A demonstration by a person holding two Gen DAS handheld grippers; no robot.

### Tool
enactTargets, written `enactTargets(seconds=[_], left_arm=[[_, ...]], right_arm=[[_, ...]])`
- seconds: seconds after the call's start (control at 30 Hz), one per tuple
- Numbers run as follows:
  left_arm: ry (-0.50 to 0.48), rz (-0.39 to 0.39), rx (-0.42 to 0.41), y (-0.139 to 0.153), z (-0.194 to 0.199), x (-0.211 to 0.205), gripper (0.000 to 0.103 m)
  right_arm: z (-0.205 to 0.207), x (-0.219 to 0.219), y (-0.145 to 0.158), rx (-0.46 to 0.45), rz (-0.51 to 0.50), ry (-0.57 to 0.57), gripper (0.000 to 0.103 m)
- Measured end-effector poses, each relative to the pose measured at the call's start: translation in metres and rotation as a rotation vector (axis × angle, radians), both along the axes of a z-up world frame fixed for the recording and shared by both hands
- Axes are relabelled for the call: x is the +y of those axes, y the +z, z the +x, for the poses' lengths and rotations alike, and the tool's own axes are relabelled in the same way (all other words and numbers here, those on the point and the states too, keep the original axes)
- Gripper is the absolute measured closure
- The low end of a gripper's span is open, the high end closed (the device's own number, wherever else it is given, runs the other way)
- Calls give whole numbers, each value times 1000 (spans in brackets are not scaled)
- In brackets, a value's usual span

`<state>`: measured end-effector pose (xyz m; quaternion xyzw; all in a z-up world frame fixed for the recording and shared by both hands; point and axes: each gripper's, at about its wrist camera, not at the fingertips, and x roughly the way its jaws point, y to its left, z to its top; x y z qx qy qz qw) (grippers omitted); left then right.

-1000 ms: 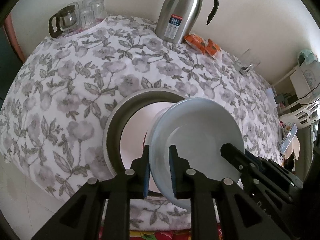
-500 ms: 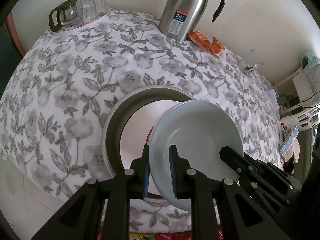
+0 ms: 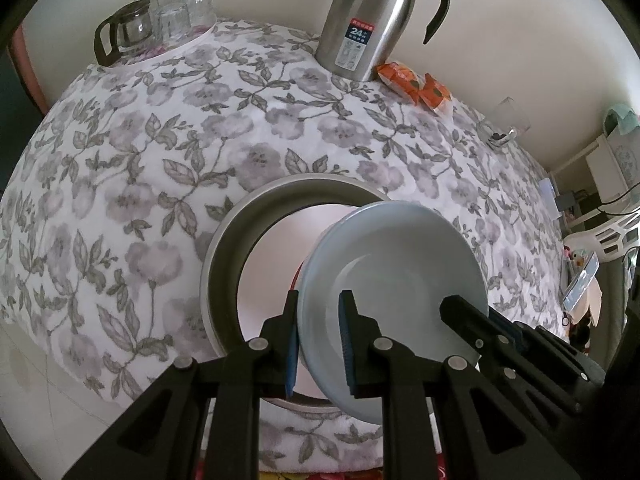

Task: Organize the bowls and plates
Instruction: 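Lower the plain white bowl into the basin onto the MAX bowl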

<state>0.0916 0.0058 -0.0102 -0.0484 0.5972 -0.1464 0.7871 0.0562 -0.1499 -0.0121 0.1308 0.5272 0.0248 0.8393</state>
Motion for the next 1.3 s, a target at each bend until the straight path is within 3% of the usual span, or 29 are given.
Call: enactTargets(seconds=[0.5, 1.2, 1.3], left_arm=[[15, -32, -2, 1, 0, 2, 77], [48, -71, 12, 2, 1, 8, 76], [53, -79, 10, 3, 0, 10, 66]], right_arm=[[0, -2, -2, 10, 11, -7, 87], [-2, -11, 1, 4, 57, -24, 87], [-2, -13, 2, 0, 56, -24, 87]])
